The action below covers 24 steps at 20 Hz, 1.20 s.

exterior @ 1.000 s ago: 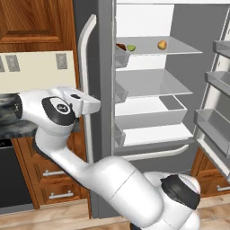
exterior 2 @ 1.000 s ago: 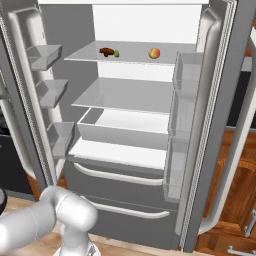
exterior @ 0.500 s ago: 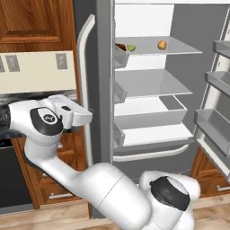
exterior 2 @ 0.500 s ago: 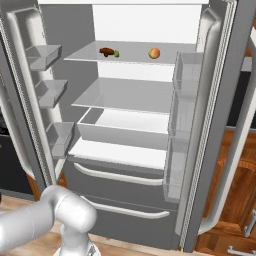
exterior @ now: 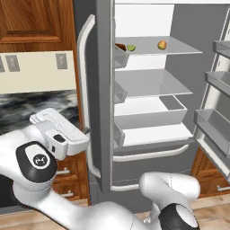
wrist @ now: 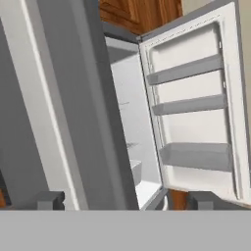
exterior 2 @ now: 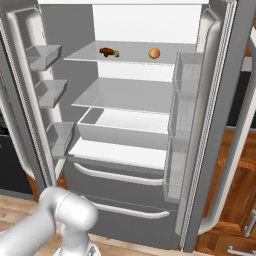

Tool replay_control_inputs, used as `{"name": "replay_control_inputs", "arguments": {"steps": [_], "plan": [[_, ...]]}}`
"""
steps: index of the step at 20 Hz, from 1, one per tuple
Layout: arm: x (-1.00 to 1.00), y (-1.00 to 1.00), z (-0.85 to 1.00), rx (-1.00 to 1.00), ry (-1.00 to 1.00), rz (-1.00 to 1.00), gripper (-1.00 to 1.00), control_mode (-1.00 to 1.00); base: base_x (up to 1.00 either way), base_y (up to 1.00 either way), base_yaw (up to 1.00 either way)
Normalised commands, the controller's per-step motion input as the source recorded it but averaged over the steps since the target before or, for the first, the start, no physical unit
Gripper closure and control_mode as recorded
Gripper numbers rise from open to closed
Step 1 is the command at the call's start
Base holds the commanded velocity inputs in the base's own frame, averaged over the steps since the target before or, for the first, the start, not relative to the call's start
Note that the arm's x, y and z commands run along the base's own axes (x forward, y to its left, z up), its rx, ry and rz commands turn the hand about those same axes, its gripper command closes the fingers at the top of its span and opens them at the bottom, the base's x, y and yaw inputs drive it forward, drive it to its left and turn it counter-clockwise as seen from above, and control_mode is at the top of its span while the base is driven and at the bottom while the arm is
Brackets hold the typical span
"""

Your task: Open the fridge, remove the mango, lemon wedge, and chicken drumstick, and place them on any counter.

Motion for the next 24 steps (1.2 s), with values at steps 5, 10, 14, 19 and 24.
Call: {"name": "replay_control_inputs", "arguments": {"steps": [5, 10, 14, 19, 24], "plan": [[-1.0, -0.31, 0.09, 0.04, -0.03, 0.2, -1.0, -1.0, 0.0, 0.0, 0.0], [-0.75, -0.75, -0.13, 0.19, 0.0, 0.32, -1.0, -1.0, 0.0, 0.0, 0.0], [-0.58, -0.94, -0.19, 0.29, 0.02, 0.41, -1.0, -1.0, 0.0, 0.0, 0.0], [-0.21, -0.59, -0.27, 0.23, 0.13, 0.59, -1.0, -1.0, 0.0, 0.0, 0.0], [0.06, -0.47, -0.07, 0.27, 0.26, 0.51, -1.0, -1.0, 0.0, 0.0, 0.0]]}}
